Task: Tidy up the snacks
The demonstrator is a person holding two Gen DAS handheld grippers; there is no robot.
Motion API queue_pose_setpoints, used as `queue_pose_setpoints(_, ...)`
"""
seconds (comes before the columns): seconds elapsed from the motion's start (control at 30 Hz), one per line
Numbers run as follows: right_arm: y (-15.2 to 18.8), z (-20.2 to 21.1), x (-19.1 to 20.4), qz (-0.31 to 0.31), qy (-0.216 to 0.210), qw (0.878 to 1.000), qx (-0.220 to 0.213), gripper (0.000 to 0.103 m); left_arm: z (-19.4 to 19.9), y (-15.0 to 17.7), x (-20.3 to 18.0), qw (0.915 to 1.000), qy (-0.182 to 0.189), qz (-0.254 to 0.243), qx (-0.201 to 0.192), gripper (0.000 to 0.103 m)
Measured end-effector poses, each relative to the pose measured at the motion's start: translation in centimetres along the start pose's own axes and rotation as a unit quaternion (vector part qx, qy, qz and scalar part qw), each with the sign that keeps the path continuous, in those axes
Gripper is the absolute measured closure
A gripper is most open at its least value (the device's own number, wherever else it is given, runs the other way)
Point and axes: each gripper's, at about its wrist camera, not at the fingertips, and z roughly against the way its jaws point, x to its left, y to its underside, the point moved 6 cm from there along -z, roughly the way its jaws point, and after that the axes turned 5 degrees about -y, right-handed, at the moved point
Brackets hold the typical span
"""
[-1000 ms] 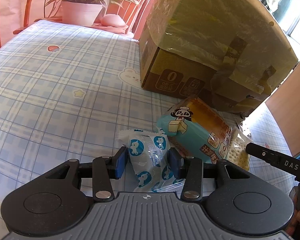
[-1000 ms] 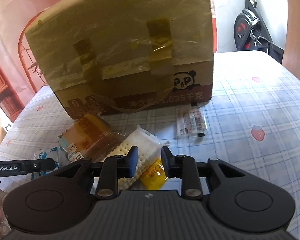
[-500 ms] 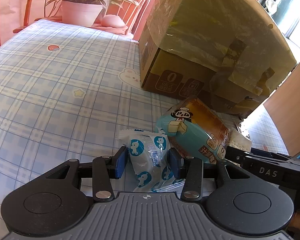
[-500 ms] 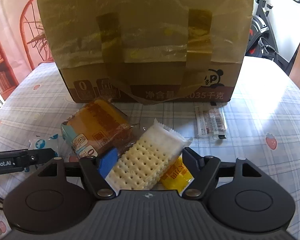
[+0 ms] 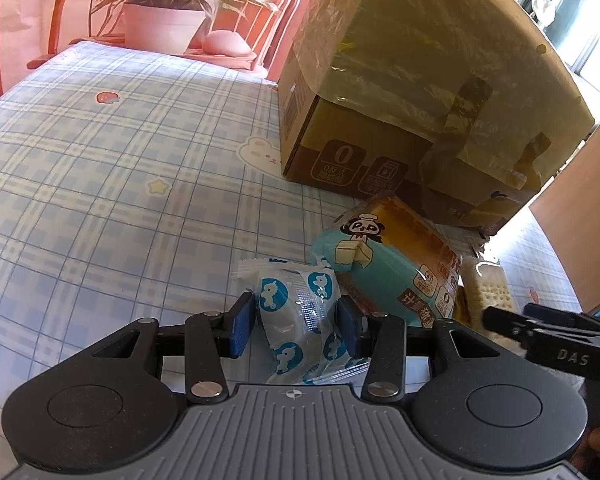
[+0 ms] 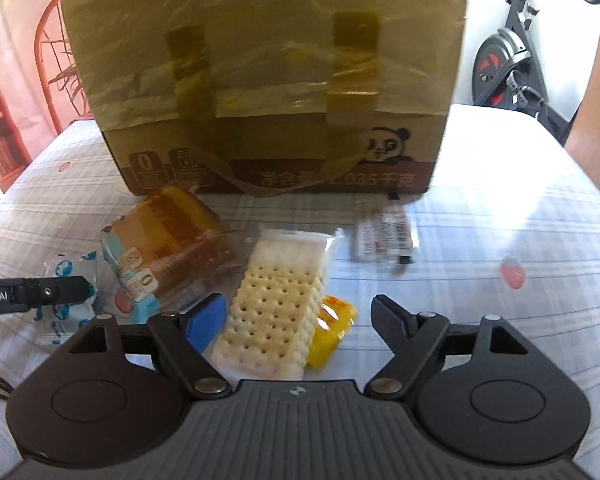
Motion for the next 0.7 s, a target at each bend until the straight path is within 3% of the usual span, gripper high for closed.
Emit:
queue_pose_setpoints(0.3, -0.6, 0.9, -0.9, 0.01, 0.002, 1.0, -0.021, 0.033, 0.0, 0.0, 0.1, 1.0, 0.0, -0.001, 0.0, 0.056)
queue_pose_setpoints(0.7, -1.2, -0.3, -2.2, -0.033, -0.022, 0.999, -0.032, 0.036, 0.0, 0.0, 0.1, 1.0, 0.001, -0.001, -0.001, 0.056)
